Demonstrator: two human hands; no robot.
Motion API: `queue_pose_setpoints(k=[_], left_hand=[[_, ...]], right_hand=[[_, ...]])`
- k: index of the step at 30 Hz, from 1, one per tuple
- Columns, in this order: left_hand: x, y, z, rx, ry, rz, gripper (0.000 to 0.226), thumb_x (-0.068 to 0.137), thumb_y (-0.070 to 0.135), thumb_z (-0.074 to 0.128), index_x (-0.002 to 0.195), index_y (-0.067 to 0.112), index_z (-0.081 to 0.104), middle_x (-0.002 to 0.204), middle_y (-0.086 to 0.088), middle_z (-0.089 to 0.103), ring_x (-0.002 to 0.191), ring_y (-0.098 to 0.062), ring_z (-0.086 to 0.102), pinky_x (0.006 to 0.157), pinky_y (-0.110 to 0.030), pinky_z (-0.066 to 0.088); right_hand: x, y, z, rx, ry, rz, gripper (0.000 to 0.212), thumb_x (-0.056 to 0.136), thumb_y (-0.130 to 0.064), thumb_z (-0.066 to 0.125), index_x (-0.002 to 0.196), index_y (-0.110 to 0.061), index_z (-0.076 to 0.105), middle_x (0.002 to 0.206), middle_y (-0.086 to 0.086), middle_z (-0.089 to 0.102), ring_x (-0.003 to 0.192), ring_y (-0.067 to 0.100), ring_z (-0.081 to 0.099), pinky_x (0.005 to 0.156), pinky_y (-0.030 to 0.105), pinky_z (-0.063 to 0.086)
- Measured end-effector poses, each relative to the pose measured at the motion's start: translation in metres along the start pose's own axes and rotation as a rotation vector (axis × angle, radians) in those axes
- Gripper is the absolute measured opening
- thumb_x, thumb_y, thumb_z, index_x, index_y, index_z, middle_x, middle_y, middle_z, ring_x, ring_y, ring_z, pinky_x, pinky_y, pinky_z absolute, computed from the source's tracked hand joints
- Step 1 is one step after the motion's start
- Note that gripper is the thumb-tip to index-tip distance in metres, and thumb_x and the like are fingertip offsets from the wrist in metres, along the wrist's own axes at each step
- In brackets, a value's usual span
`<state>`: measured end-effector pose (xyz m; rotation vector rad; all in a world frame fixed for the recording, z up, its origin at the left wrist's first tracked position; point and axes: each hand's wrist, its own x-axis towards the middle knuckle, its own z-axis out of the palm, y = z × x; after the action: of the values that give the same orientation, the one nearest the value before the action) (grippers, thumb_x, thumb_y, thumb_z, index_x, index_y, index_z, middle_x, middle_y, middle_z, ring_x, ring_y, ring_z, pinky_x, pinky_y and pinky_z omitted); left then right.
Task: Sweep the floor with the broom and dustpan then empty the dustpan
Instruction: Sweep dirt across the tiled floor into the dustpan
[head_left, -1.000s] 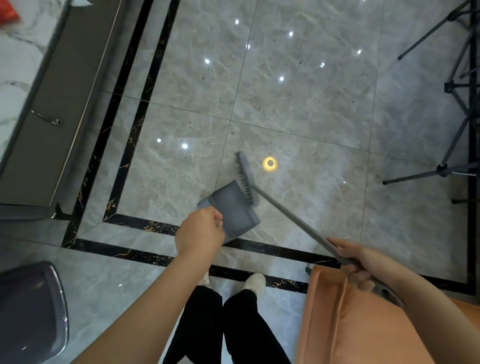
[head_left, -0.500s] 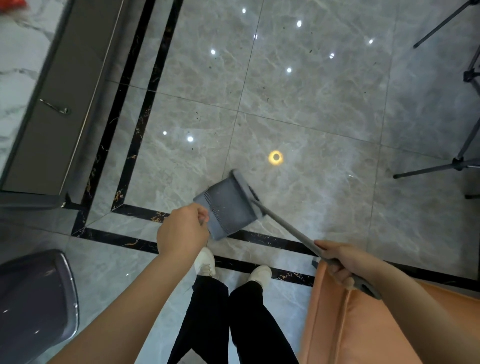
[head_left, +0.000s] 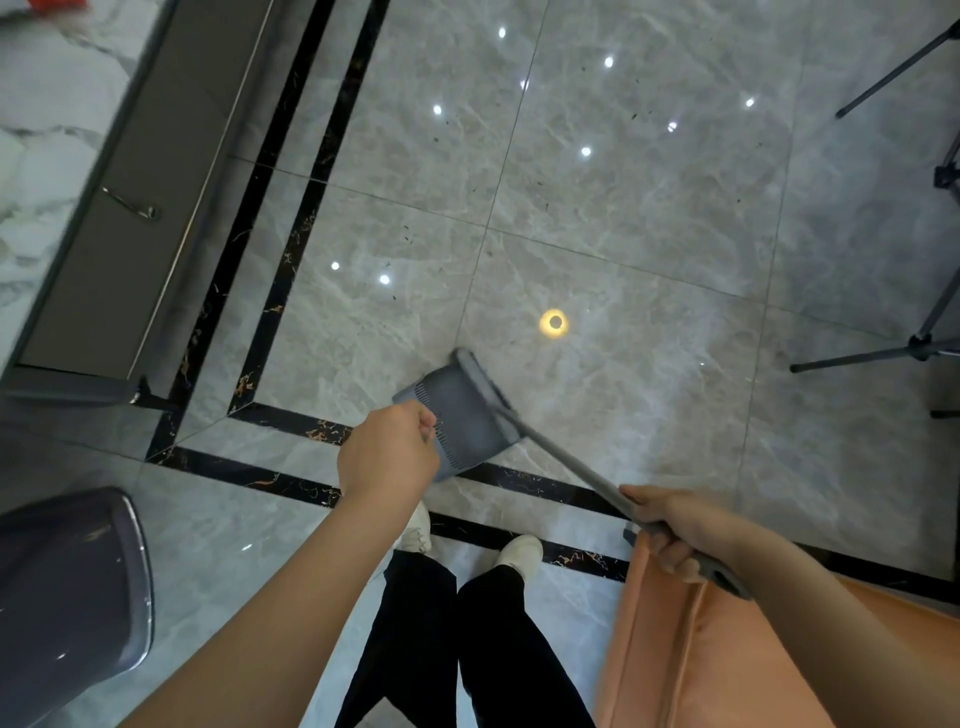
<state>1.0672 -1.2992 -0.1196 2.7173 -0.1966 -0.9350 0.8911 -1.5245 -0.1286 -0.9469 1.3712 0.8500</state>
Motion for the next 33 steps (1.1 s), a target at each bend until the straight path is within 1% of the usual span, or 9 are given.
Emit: queue_pose_setpoints(k=[4, 7, 11, 13, 17, 21, 24, 28, 33], left_hand=[[-0.001, -0.002, -0.002, -0.004, 0.003, 0.013, 0.022, 0.093, 0.015, 0.053, 0.108, 0.023, 0.067, 0.105, 0.002, 0.07, 0.093, -0.019, 0.065, 0.069, -0.028, 0.048], [-0.003, -0.003, -0.003, -0.011, 0.002, 0.013, 0.022, 0.093, 0.015, 0.053, 0.107, 0.024, 0.067, 0.105, 0.002, 0.069, 0.093, -0.02, 0.065, 0.07, -0.029, 0.049], [-0.003, -0.004, -0.003, -0.018, -0.001, 0.022, 0.022, 0.093, 0.014, 0.052, 0.105, 0.024, 0.066, 0.105, 0.001, 0.069, 0.093, -0.021, 0.065, 0.072, -0.031, 0.051], [-0.003, -0.004, -0.003, -0.021, 0.001, 0.025, 0.021, 0.093, 0.013, 0.052, 0.104, 0.024, 0.066, 0.105, 0.001, 0.069, 0.093, -0.021, 0.065, 0.072, -0.032, 0.05], [-0.003, -0.004, -0.003, -0.015, 0.001, 0.03, 0.024, 0.092, 0.011, 0.052, 0.107, 0.023, 0.066, 0.106, 0.001, 0.069, 0.094, -0.02, 0.064, 0.07, -0.028, 0.048], [-0.004, -0.004, -0.006, -0.015, -0.015, 0.035, 0.025, 0.092, 0.01, 0.052, 0.11, 0.023, 0.065, 0.107, 0.0, 0.068, 0.096, -0.021, 0.064, 0.073, -0.031, 0.051], [-0.004, -0.007, -0.007, -0.021, -0.026, 0.032, 0.026, 0.091, 0.008, 0.051, 0.108, 0.023, 0.065, 0.107, 0.001, 0.067, 0.095, -0.02, 0.063, 0.07, -0.029, 0.048], [-0.008, -0.021, -0.011, -0.023, -0.036, 0.032, 0.026, 0.091, 0.009, 0.052, 0.108, 0.023, 0.066, 0.107, 0.001, 0.068, 0.093, -0.02, 0.065, 0.069, -0.029, 0.049], [-0.01, -0.044, -0.014, 0.009, -0.019, 0.026, 0.025, 0.091, 0.011, 0.054, 0.108, 0.025, 0.067, 0.102, 0.003, 0.069, 0.075, -0.022, 0.067, 0.066, -0.034, 0.056]], right_hand=[[-0.02, -0.004, -0.014, 0.12, -0.11, 0.052, 0.038, 0.101, -0.011, 0.034, 0.135, -0.026, 0.046, 0.045, -0.003, 0.026, 0.027, 0.003, 0.021, 0.026, 0.007, 0.021], [-0.029, -0.005, -0.015, 0.061, -0.003, -0.04, 0.04, 0.101, -0.009, 0.033, 0.136, -0.025, 0.044, 0.041, -0.001, 0.031, 0.026, 0.005, 0.023, 0.026, 0.009, 0.022], [-0.01, -0.003, 0.0, -0.07, 0.162, -0.108, 0.043, 0.099, -0.006, 0.037, 0.137, -0.025, 0.047, 0.049, 0.005, 0.037, 0.027, 0.009, 0.026, 0.028, 0.012, 0.024], [0.0, 0.001, 0.011, -0.046, 0.117, -0.052, 0.044, 0.1, -0.006, 0.035, 0.138, -0.025, 0.045, 0.045, 0.003, 0.035, 0.026, 0.007, 0.025, 0.028, 0.011, 0.024], [0.005, 0.016, 0.021, 0.041, -0.071, 0.049, 0.046, 0.101, -0.01, 0.028, 0.142, -0.028, 0.039, 0.044, -0.001, 0.029, 0.027, 0.004, 0.022, 0.026, 0.009, 0.022], [-0.014, 0.021, 0.004, 0.189, -0.119, 0.077, 0.042, 0.101, -0.012, 0.031, 0.139, -0.027, 0.043, 0.043, -0.002, 0.027, 0.025, 0.003, 0.021, 0.025, 0.007, 0.021], [-0.025, 0.018, -0.005, 0.165, -0.057, 0.049, 0.041, 0.102, -0.013, 0.032, 0.139, -0.026, 0.042, 0.042, -0.002, 0.027, 0.025, 0.004, 0.021, 0.025, 0.007, 0.022], [-0.025, 0.011, -0.001, 0.053, 0.116, -0.104, 0.039, 0.102, -0.018, 0.038, 0.14, -0.024, 0.043, 0.047, 0.004, 0.031, 0.025, 0.007, 0.025, 0.025, 0.011, 0.024], [-0.005, -0.002, 0.004, 0.069, 0.181, -0.101, 0.04, 0.103, -0.014, 0.035, 0.142, -0.023, 0.04, 0.052, 0.003, 0.031, 0.023, 0.007, 0.025, 0.025, 0.011, 0.025]])
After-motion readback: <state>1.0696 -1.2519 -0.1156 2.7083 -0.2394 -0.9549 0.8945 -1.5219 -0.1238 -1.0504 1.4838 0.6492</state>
